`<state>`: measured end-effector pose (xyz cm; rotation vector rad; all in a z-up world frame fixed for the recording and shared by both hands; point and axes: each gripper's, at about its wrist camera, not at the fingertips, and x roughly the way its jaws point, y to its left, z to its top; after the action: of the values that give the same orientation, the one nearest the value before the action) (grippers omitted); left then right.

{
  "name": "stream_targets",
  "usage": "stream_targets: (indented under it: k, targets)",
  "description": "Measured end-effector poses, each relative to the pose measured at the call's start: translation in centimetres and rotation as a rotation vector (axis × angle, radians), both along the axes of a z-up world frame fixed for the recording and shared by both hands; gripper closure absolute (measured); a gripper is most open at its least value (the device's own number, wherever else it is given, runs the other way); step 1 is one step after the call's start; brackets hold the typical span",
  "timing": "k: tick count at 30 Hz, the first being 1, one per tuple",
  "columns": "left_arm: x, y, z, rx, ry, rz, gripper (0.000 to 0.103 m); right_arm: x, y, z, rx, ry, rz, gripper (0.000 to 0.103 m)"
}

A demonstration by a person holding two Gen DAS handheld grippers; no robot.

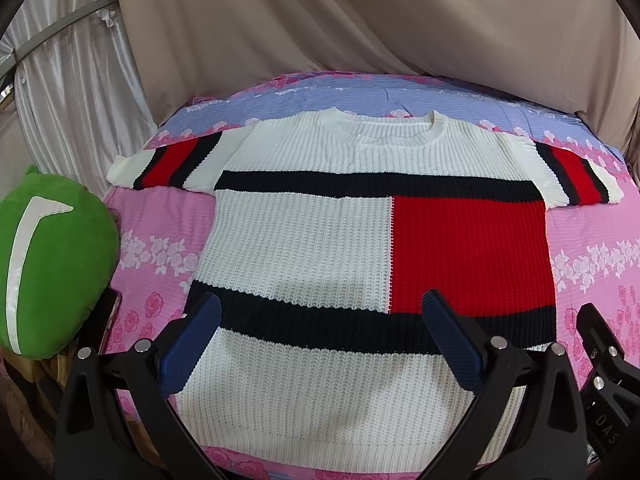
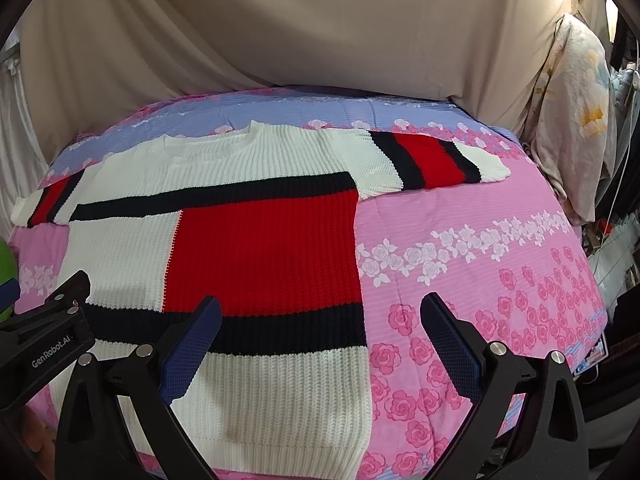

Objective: Fold small clothes

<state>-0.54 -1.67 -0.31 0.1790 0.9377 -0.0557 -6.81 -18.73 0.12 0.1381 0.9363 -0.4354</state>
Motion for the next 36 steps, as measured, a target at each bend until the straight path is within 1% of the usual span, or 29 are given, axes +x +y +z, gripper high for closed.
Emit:
stream_targets:
  k: [7, 17, 26, 36]
  targets:
    - [0.0, 0.1, -0.1, 0.004, 0.006, 0.003, 0.005, 0.2, 0.0, 0.3, 0.005, 0.000, 0.008, 0.005]
    - [0.1, 0.2, -0.5, 0.011, 0.011, -0.005, 0.005, 0.4, -0.1, -0.1, 0.011, 0.005, 0.008, 0.005]
    - [0.5, -0.8, -0.9, 0.023, 0.021, -0.011, 0.005, 0.7, -0.5, -0.5, 0.014, 0.011, 0.002, 0.005]
    - [0.8, -1.3, -1.1, 0.019, 0.026, -0.012, 0.005, 0.8, -0.8, -0.7, 0.008, 0.016, 0.003, 0.005]
